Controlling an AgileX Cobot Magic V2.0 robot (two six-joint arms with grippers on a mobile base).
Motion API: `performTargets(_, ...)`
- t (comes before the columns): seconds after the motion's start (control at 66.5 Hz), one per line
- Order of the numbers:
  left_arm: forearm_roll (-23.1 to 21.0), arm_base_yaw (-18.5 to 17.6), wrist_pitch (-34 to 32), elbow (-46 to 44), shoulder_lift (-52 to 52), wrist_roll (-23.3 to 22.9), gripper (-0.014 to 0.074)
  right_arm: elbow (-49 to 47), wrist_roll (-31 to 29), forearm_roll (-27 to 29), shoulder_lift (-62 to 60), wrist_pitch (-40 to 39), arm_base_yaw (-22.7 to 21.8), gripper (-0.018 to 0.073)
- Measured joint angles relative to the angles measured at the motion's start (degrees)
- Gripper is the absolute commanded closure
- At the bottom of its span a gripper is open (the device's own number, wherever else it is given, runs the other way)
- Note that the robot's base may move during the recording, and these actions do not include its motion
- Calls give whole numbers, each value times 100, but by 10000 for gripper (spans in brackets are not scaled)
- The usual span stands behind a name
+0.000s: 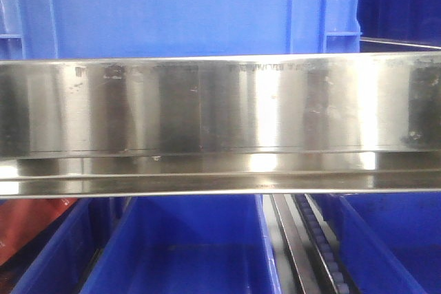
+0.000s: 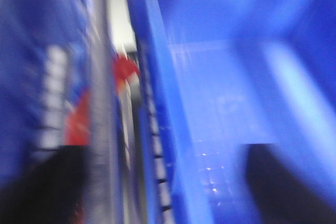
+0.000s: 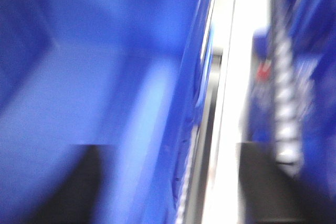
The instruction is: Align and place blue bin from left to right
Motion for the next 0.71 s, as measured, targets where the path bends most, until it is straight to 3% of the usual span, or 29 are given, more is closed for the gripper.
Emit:
performTargets(0.045,86,0,-87,184,-262,11,596,84,-34,-59,-189,0,0,650)
performTargets(0.12,204,0,-331,649,-661,15,707,316,-51,-184,-458,-10,0,631)
performTargets(0.361,271,0,-1781,3023,-2260,-190,707,2008,-73,-445,-1663,-775,0,627)
performTargets(0.706,271,0,-4146,6202,-4451,-599,707,5650,-160,-560,-3887,-3211,0,627)
